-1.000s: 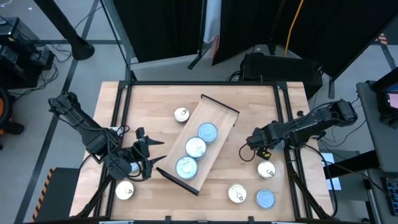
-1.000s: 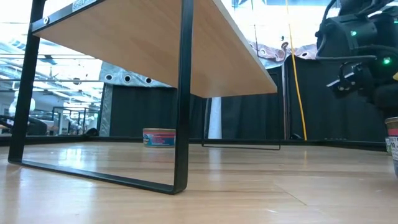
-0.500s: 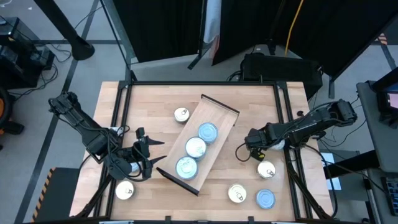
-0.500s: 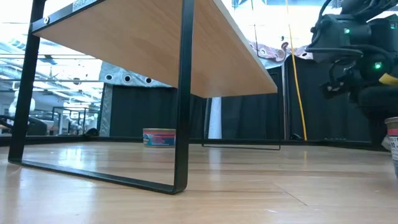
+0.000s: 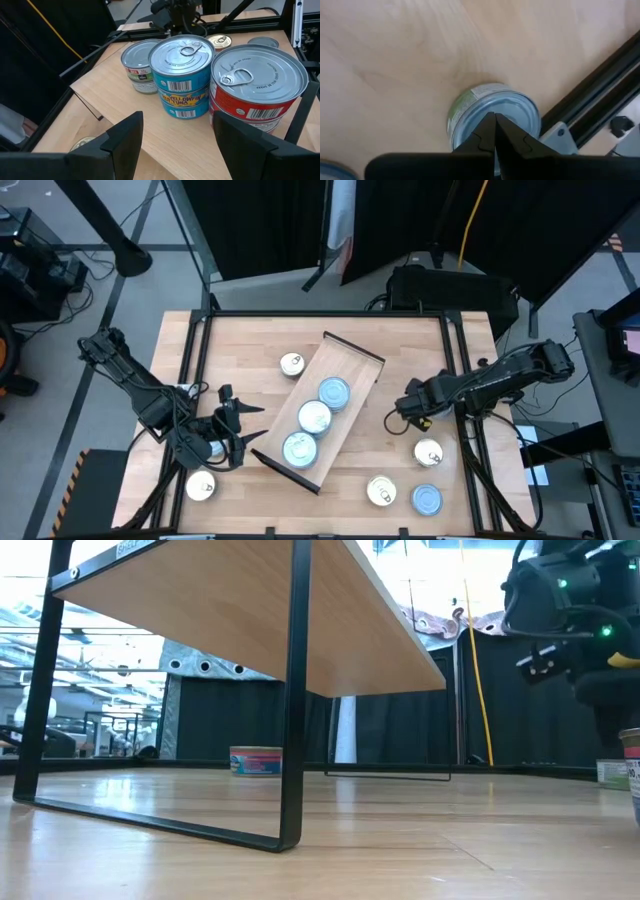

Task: Stack canned seafood by type on shelf
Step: Stack the green tuna can on top of the other green tuna can on the shelf

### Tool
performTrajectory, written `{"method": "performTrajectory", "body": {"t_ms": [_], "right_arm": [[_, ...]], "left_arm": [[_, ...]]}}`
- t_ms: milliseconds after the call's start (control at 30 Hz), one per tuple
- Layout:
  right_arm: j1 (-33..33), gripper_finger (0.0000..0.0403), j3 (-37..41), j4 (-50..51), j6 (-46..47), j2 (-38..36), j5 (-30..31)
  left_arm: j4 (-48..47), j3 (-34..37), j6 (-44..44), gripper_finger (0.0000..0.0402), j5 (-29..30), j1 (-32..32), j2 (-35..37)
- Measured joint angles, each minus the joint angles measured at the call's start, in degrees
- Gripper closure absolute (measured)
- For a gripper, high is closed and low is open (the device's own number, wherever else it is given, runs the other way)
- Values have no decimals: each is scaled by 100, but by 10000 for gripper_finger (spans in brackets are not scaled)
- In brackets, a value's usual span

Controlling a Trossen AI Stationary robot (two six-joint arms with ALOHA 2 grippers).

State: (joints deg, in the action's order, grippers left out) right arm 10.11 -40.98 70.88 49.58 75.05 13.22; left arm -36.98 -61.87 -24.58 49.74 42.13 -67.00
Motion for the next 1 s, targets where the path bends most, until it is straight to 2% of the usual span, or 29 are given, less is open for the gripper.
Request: {"method": "performTrajectory", "body": {"t_ms": [300,500,833,1000], "right_arm": [[2,403,495,-730,123,-15,-106],[13,402,506,-912,184,-12,-72],[11,402,493,-1951,155,-17,-36],[9,403,351,-1942,-49,-49,-144]], "left_arm": [[-1,0,0,162,-22,0,0],[-1,0,0,162,-26,0,0],[-1,0,0,162,-26,0,0],[-1,0,0,162,-26,0,0]]}}
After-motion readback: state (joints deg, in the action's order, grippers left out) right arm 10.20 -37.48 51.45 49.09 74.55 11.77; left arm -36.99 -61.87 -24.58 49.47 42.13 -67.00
